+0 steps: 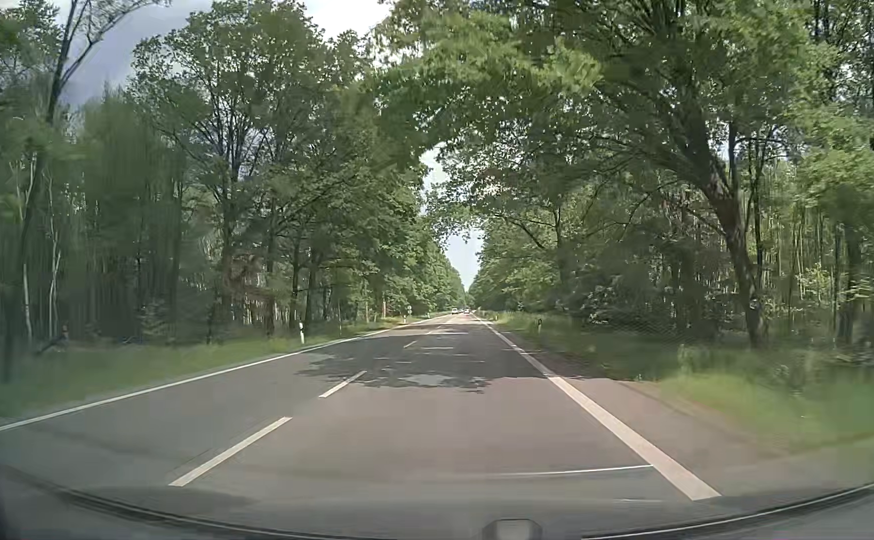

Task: Follow the waypoints while adhering to traffic rules and regulations

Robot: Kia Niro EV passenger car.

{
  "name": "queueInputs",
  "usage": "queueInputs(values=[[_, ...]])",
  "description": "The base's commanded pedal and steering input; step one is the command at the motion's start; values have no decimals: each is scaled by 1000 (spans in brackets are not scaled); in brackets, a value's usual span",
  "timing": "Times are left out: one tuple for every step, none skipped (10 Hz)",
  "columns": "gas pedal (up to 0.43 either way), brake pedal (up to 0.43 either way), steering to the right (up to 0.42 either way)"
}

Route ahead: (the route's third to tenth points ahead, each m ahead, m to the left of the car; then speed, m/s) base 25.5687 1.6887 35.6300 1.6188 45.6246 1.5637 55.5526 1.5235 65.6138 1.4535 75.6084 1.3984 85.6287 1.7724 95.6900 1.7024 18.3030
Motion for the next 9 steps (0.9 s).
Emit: queueInputs(values=[[87,37,0],[87,37,0],[87,37,0],[87,37,0],[87,37,0],[98,37,0],[98,37,0],[98,37,-1],[98,37,-2]])
